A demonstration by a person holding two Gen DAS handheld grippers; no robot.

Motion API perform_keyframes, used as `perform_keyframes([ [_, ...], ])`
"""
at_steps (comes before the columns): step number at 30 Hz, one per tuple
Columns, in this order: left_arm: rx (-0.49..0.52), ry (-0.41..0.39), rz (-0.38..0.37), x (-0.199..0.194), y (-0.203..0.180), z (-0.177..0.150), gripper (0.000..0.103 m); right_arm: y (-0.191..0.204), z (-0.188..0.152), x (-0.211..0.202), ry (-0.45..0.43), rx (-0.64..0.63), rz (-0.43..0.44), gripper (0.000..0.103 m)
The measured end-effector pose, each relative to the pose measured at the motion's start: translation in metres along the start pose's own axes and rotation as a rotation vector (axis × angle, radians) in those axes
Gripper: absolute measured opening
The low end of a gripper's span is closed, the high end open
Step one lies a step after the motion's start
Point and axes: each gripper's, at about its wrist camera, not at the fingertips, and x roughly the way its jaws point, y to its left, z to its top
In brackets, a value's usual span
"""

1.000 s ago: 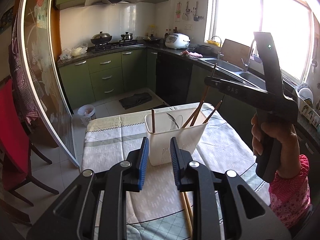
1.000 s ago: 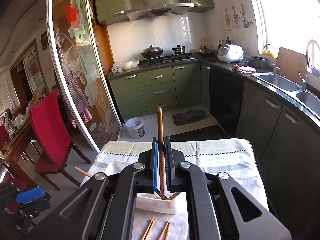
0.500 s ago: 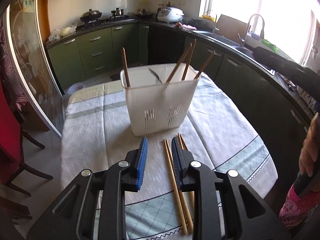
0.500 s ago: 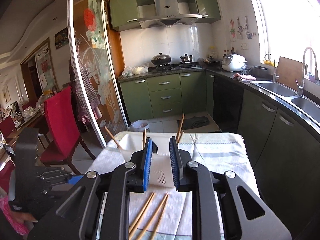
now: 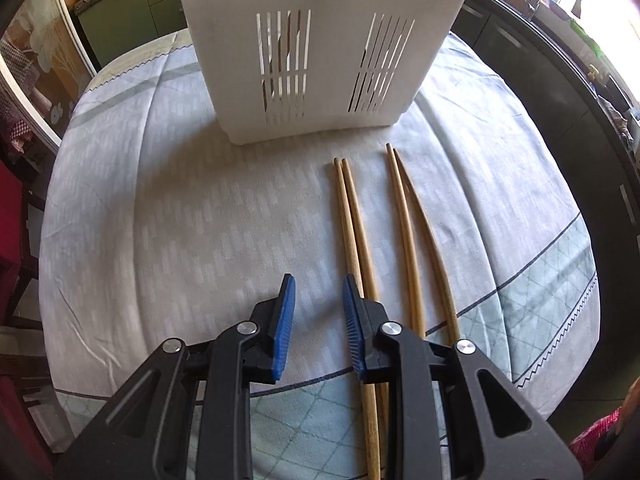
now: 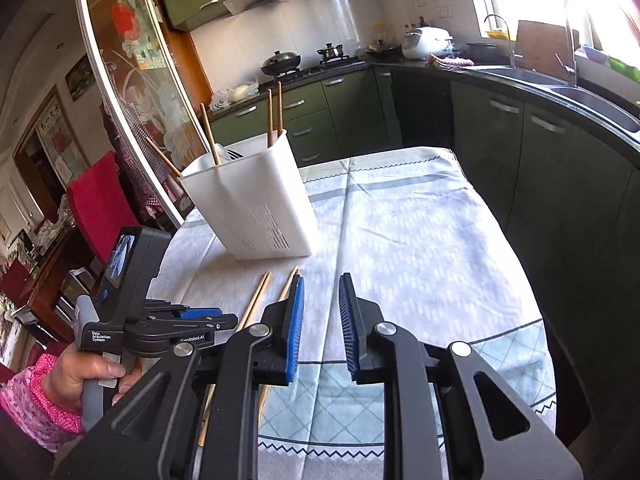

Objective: Organize utensils
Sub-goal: 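Grasp another wooden chopstick on the cloth with the left tool, then grasp a wooden chopstick with the right tool while the left tool holds its chopstick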

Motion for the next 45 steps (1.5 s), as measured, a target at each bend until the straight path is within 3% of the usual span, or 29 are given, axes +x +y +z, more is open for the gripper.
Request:
perform_keyframes([
  [9, 0.004, -0.014, -0.021, -0.008, -0.005, 0.005, 0.023, -0.003, 0.003, 0.004, 0.013, 0.012, 0.012, 0.019],
  [26, 0.053, 0.02, 0.038, 0.016, -0.033, 0.019, 0.024, 0.001, 0.007, 0.012, 0.044, 0.012, 0.02, 0.019],
  [27, 0.05, 0.02, 0.036, 0.016, -0.032, 0.02, 0.023, 0.001, 0.007, 0.013, 0.046, 0.011, 0.019, 0.019],
  [28, 0.049, 0.02, 0.035, 0.015, -0.032, 0.02, 0.012, 0.001, 0.007, 0.014, 0.048, 0.011, 0.018, 0.018],
  [29, 0.048, 0.021, 0.031, 0.015, -0.032, 0.02, 0.008, 0.002, 0.007, 0.015, 0.05, 0.011, 0.017, 0.019],
  [32, 0.031, 0.023, 0.0, 0.013, -0.026, 0.023, 0.007, 0.002, 0.008, 0.018, 0.062, 0.009, 0.013, 0.019],
  [36, 0.018, -0.03, -0.005, -0.002, -0.018, 0.023, 0.007, 0.005, 0.009, 0.03, 0.096, 0.0, 0.014, 0.019],
  [38, 0.016, -0.074, -0.002, -0.015, -0.013, 0.021, 0.007, 0.008, 0.008, 0.038, 0.122, -0.013, 0.007, 0.031],
  [45, -0.002, -0.262, -0.004, -0.073, 0.005, 0.004, 0.007, 0.026, 0.005, 0.087, 0.244, -0.075, -0.002, 0.028],
])
